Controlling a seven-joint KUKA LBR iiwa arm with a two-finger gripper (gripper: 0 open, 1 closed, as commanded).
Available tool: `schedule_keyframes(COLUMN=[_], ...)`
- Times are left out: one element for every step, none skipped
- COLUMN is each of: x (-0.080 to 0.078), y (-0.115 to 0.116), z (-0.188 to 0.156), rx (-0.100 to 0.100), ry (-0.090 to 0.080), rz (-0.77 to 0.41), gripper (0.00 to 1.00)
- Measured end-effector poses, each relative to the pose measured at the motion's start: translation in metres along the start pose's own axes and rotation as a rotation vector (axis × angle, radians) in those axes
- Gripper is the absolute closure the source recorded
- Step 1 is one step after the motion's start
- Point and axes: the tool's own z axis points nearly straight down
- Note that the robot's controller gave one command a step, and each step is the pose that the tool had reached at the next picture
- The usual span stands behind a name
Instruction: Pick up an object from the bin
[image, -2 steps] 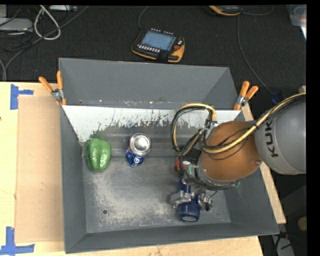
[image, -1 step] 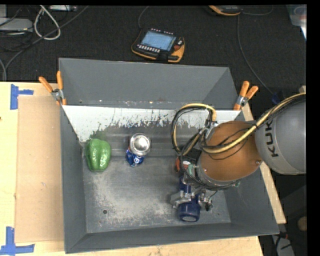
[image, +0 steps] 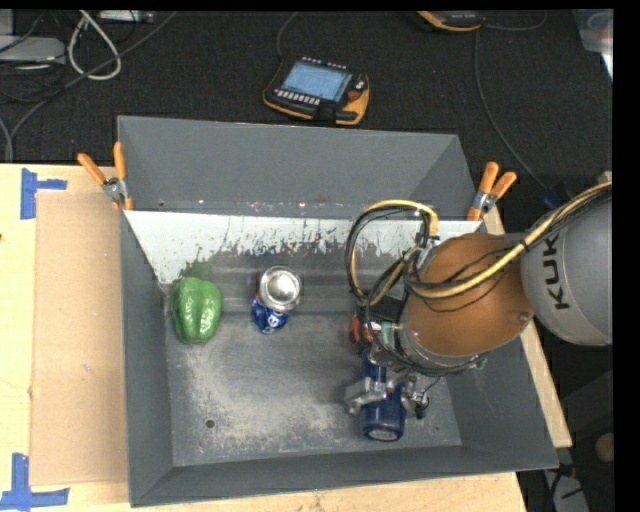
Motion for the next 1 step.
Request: schedule_keyframes(x=[-0.0006], y=[-0.0005], z=[-0.0175], rx=[0.003], ry=[-0.001], rz=[0.002], gripper=[1.0])
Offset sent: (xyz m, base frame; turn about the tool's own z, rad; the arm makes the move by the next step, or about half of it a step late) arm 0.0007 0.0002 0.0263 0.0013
